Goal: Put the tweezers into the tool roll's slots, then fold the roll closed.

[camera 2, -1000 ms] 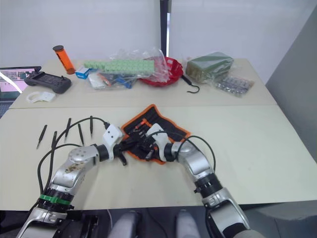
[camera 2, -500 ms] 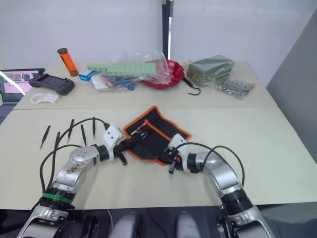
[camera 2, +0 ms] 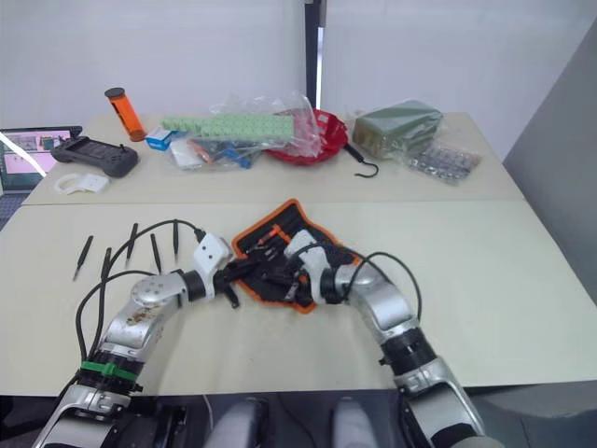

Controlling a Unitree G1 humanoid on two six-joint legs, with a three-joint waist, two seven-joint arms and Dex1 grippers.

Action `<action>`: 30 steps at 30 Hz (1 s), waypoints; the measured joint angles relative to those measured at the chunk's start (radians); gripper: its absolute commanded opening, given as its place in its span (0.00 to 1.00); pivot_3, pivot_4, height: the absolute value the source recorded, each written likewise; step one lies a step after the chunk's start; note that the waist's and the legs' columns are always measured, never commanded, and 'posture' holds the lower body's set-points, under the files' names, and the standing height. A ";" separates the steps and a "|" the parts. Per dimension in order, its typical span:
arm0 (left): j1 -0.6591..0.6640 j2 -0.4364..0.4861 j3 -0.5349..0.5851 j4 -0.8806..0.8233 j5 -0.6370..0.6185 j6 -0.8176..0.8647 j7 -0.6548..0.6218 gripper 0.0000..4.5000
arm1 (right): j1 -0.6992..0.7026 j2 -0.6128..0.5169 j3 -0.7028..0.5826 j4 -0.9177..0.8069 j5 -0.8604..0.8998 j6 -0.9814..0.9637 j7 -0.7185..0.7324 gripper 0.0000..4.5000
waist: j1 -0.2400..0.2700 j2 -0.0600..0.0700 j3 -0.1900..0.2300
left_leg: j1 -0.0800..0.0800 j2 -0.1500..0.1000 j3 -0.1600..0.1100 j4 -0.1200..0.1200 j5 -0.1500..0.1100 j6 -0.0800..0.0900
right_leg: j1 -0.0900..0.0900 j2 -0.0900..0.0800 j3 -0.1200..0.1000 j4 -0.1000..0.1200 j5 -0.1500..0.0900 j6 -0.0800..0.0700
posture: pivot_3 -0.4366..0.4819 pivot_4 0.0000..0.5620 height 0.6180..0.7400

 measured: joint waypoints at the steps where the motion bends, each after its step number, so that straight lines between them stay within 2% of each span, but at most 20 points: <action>1: 0.000 0.001 0.001 0.000 0.001 0.000 -0.001 0.01 | -0.001 0.008 0.002 0.017 -0.010 -0.024 0.003 0.00 | 0.000 0.000 0.000 | 0.000 0.000 0.000 0.000 0.000 0.000 | 0.000 0.000 0.000 0.000 0.000 0.000 | 0.48 0.27 1.00; 6: -0.002 0.001 0.000 0.000 0.013 0.001 -0.006 0.01 | 0.006 -0.001 0.033 0.027 -0.044 -0.079 0.042 0.00 | -0.001 0.000 0.000 | 0.001 0.000 0.000 0.000 0.000 0.000 | 0.001 0.000 0.000 0.000 0.000 0.000 | 0.48 0.27 1.00; 14: -0.012 0.002 -0.007 0.025 0.028 -0.021 -0.014 0.01 | 0.095 -0.065 0.056 -0.085 -0.043 -0.072 0.109 0.00 | 0.002 0.000 0.000 | 0.002 0.000 0.000 0.000 0.000 0.000 | 0.002 0.000 0.000 -0.001 -0.002 0.003 | 0.48 0.27 1.00; 25: -0.035 0.018 0.000 0.062 0.015 -0.040 -0.066 0.01 | 0.094 -0.102 0.068 -0.134 -0.035 -0.020 0.159 0.00 | 0.003 0.000 0.000 | 0.002 0.000 0.000 -0.001 0.000 0.000 | 0.003 0.000 0.000 -0.002 -0.003 0.005 | 0.48 0.27 1.00; 30: -0.019 0.065 0.061 0.064 -0.045 -0.024 -0.135 0.01 | 0.115 -0.132 0.025 -0.220 0.039 0.091 0.173 0.00 | 0.001 0.000 0.000 | -0.002 0.000 0.000 -0.003 0.000 0.000 | -0.002 0.000 0.000 -0.002 0.000 0.000 | 0.48 0.27 1.00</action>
